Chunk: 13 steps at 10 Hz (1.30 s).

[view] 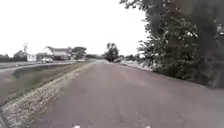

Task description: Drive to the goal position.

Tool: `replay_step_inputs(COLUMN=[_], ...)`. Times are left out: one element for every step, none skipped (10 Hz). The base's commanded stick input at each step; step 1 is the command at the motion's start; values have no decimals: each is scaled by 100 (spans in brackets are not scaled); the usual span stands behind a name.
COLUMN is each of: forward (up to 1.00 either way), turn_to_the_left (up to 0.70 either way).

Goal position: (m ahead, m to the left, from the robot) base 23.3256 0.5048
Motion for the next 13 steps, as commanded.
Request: replay_step_inputs(forward=[70, 70, 70, 70, 70, 70, 70, 70, 70, 70, 70, 70, 70], turn_to_the_left=[0, 0, 0, 0, 0, 0, 0, 0, 0, 0, 0, 0, 0])
